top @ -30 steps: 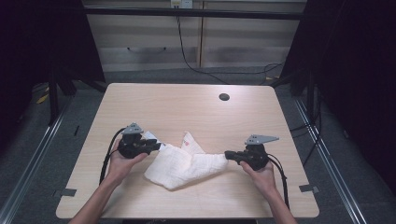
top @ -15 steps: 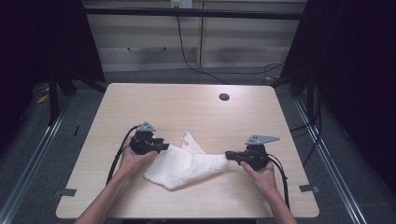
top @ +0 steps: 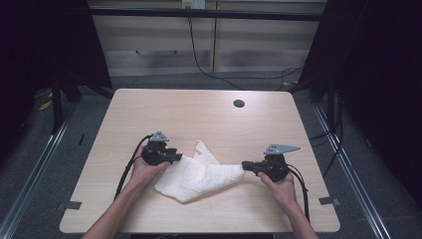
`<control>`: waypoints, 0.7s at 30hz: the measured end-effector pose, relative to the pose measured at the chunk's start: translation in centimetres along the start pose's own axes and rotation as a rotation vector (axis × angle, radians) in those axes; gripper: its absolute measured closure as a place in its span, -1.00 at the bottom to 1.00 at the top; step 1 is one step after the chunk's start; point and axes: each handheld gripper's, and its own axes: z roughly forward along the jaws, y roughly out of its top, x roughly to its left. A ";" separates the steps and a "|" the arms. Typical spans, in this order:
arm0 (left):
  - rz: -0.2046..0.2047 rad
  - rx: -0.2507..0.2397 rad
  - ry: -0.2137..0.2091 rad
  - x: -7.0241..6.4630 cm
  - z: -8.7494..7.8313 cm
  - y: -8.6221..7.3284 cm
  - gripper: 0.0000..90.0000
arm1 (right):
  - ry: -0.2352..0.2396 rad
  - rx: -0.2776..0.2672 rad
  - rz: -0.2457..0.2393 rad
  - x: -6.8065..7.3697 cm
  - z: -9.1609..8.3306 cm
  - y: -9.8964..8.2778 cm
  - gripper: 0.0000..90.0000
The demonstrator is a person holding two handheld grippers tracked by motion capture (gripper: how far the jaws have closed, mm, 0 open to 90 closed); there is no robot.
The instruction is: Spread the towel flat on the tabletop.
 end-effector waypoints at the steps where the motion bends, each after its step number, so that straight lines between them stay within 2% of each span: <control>1: 0.009 0.003 0.006 -0.1 0.0 0.0 0.45 | -0.001 0.001 0.004 0.0 0.0 0.0 0.99; 2: 0.031 0.009 0.011 -0.2 0.0 -0.1 0.49 | 0.000 0.002 0.004 0.0 0.0 0.0 0.99; 3: 0.035 0.008 0.012 -0.4 0.0 -0.1 0.50 | 0.001 0.004 0.004 0.0 -0.1 0.0 0.99; 5: 0.057 0.015 0.016 -0.6 0.0 -0.2 0.64 | 0.003 0.002 0.003 0.0 -0.1 -0.1 0.99; 7: 0.066 0.020 0.020 -0.8 -0.1 -0.2 0.76 | 0.002 0.004 0.007 0.0 -0.1 -0.1 0.99; 8: 0.069 0.022 0.008 -0.7 -0.1 -0.3 0.84 | 0.003 0.006 0.006 0.0 -0.1 -0.1 0.99; 14: 0.027 0.003 -0.027 -0.6 -0.2 -0.5 0.94 | 0.002 0.007 0.008 0.0 -0.1 -0.1 0.99; 16: 0.025 -0.001 -0.033 -0.6 -0.4 -0.5 0.95 | 0.006 -0.002 0.006 0.0 -0.2 -0.1 0.99; 18: 0.013 -0.026 -0.040 -0.6 -0.9 -0.3 0.95 | 0.012 -0.017 0.014 0.1 -0.5 0.1 0.99; 21: 0.017 -0.070 -0.048 -0.9 -2.2 0.2 0.96 | 0.014 -0.040 0.010 0.2 -1.1 0.4 0.99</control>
